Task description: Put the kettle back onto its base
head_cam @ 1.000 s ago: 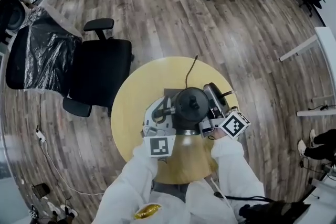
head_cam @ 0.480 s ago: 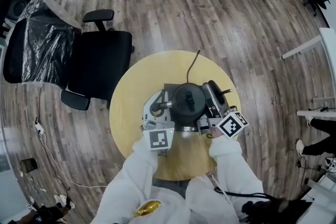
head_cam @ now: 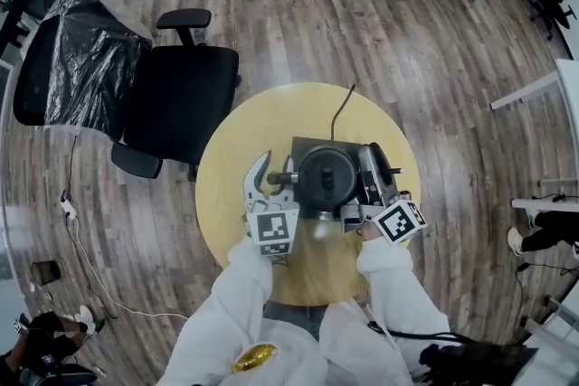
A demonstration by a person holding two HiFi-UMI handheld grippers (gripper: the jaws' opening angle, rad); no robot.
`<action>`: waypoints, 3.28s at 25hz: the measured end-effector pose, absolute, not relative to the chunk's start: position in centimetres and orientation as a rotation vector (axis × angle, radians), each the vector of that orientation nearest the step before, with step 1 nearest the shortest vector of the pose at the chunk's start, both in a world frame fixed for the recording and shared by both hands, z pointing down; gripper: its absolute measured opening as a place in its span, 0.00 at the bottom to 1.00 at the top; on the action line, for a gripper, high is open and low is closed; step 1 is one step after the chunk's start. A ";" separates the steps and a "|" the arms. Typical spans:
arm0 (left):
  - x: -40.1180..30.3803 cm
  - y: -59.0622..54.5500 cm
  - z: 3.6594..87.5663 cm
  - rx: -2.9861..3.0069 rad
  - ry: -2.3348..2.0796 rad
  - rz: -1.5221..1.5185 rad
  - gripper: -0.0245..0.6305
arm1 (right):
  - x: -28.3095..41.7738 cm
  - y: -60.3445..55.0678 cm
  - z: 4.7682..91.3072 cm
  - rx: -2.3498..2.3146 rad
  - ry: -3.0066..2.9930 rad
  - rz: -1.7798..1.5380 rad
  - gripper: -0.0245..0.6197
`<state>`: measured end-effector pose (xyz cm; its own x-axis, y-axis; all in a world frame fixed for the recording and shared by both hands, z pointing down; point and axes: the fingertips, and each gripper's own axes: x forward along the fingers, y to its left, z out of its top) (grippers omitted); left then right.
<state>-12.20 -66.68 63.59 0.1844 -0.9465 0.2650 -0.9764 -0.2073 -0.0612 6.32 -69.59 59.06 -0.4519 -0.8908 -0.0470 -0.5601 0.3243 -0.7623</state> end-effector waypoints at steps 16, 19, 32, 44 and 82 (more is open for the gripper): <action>-15.9 -58.3 61.8 2.184 -1.851 0.225 0.28 | 8.0 -65.8 60.8 -1.327 2.052 -1.065 0.34; -16.4 -56.6 61.2 2.178 -1.824 0.207 0.28 | 8.5 -63.2 61.2 -1.343 2.041 -1.099 0.34; -9.7 -46.0 55.8 2.341 -1.450 0.124 0.26 | 2.9 -49.2 56.9 -1.329 2.514 -0.934 0.35; -5.0 -40.0 51.6 2.378 -1.140 0.207 0.04 | -0.9 -40.1 51.7 -1.304 2.923 -0.553 0.34; -5.9 -41.1 51.6 2.252 -1.207 0.053 0.04 | 0.2 -41.6 53.1 -1.362 2.995 -0.537 0.05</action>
